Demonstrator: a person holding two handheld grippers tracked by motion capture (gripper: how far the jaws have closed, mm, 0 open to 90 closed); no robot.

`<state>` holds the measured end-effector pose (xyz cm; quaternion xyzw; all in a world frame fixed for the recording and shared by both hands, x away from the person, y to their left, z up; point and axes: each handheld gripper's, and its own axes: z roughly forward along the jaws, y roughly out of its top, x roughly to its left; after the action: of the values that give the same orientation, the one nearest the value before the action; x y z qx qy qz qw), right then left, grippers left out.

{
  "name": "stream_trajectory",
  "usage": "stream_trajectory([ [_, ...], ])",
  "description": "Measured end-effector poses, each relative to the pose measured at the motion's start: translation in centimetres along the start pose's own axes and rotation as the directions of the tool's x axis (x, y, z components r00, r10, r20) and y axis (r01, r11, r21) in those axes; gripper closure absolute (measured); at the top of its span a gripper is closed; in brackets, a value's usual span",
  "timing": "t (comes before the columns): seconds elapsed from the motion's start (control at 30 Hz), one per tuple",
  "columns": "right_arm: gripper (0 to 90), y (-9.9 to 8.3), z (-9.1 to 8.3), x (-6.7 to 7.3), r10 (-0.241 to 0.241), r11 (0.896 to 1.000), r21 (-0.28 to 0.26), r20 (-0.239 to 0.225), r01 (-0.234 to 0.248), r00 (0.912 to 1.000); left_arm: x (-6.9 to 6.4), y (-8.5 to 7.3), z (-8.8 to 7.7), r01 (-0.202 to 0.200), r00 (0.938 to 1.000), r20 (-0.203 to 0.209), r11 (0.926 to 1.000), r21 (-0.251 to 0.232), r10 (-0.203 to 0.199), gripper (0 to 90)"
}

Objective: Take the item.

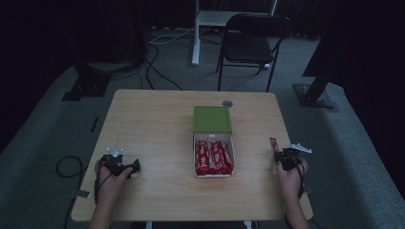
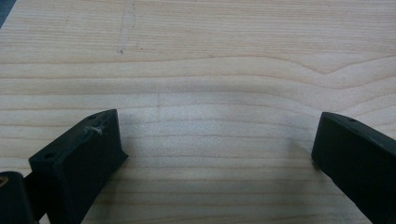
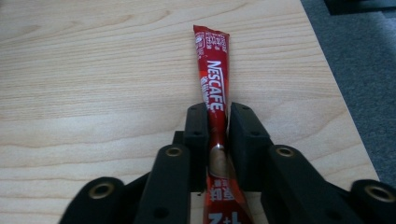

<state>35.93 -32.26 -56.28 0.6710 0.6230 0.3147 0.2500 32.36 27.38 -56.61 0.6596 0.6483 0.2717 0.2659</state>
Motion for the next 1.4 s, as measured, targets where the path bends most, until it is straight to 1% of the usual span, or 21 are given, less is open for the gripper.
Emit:
stream_trajectory([
  [0.07,72.4,0.0,0.0,0.0,-0.003,1.000,-0.004,-0.003,0.003,1.0000,0.0,0.0,0.0,0.000,1.0000,0.000,1.0000,0.000,0.000,2.5],
  [0.13,70.3,0.1,-0.2,0.0,0.006,1.000,-0.011,-0.021,-0.007,0.9998,0.0,0.0,0.0,0.000,1.0000,0.000,1.0000,0.000,0.000,2.5],
  [0.23,66.5,0.4,-0.4,0.0,0.009,1.000,-0.021,-0.033,-0.009,0.9994,0.0,0.0,0.0,0.000,1.0000,0.000,1.0000,0.000,0.000,2.4],
  [0.3,65.5,0.5,-0.6,0.0,0.004,1.000,-0.026,-0.032,-0.004,0.9995,0.0,0.0,0.0,0.000,1.0000,0.000,1.0000,0.000,0.000,2.5],
  [0.33,64.2,0.7,-0.9,0.1,-0.003,0.999,-0.041,-0.030,0.001,0.9995,0.0,0.0,0.0,0.000,1.0000,0.000,1.0000,0.000,0.000,2.5],
  [0.47,63.5,0.9,-1.4,0.1,-0.008,0.998,-0.055,-0.033,0.006,0.9994,0.0,0.0,0.0,0.000,1.0000,0.000,1.0000,0.000,0.000,2.5],
  [0.57,63.1,1.0,-1.6,0.2,-0.010,0.998,-0.060,-0.043,0.007,0.9990,0.0,0.0,0.0,0.000,1.0000,0.000,1.0000,0.000,0.000,2.5],
  [0.73,61.7,1.2,-2.3,0.7,-0.032,0.996,-0.083,-0.067,0.026,0.9972,0.0,0.0,0.0,0.000,1.0000,0.000,1.0000,0.000,0.000,2.5],
  [0.83,61.7,1.3,-2.5,1.0,-0.036,0.996,-0.088,-0.099,0.027,0.9945,0.0,0.0,0.0,0.000,1.0000,0.000,1.0000,0.000,0.000,2.5],
  [0.93,61.3,1.3,-2.6,1.5,-0.056,0.994,-0.096,-0.124,0.044,0.9906,0.0,0.0,0.0,0.000,1.0000,0.000,1.0000,0.000,0.000,2.5],
  [0.97,61.3,1.3,-2.6,1.5,-0.056,0.994,-0.096,-0.124,0.044,0.9906,0.0,0.0,0.0,0.000,1.0000,0.000,1.0000,0.000,0.000,2.5],
  [1.0,61.0,1.2,-2.7,1.7,-0.064,0.994,-0.102,-0.135,0.050,0.9888,0.0,0.0,0.0,0.000,1.0000,0.000,1.0000,0.000,0.000,2.5],
  [1.03,59.5,1.2,-2.7,2.1,-0.084,0.992,-0.106,-0.153,0.068,0.9846,0.0,0.0,0.0,0.000,1.0000,0.000,1.0000,0.000,0.000,2.5],
  [1.2,58.6,1.1,-2.9,2.9,-0.114,0.988,-0.123,-0.189,0.092,0.9753,0.0,0.0,0.0,0.000,1.0000,0.000,1.0000,0.000,0.000,2.5],
  [1.23,57.7,1.0,-2.9,3.1,-0.123,0.987,-0.128,-0.201,0.099,0.9719,0.0,0.0,0.0,0.000,1.0000,0.000,1.0000,0.000,0.000,2.5],
  [1.33,56.8,0.9,-3.0,3.6,-0.169,0.980,-0.147,-0.231,0.137,0.9581,0.0,0.0,0.0,0.000,1.0000,0.000,1.0000,0.000,0.000,2.5],
  [1.37,56.5,0.8,-3.0,3.7,-0.172,0.979,-0.147,-0.239,0.139,0.9558,0.0,0.0,0.0,0.000,1.0000,0.000,1.0000,0.000,0.000,2.5],
  [1.4,56.2,0.7,-3.0,3.8,-0.183,0.977,-0.151,-0.246,0.149,0.9516,0.0,0.0,0.0,0.000,1.0000,0.000,1.0000,0.000,0.000,2.5],
])
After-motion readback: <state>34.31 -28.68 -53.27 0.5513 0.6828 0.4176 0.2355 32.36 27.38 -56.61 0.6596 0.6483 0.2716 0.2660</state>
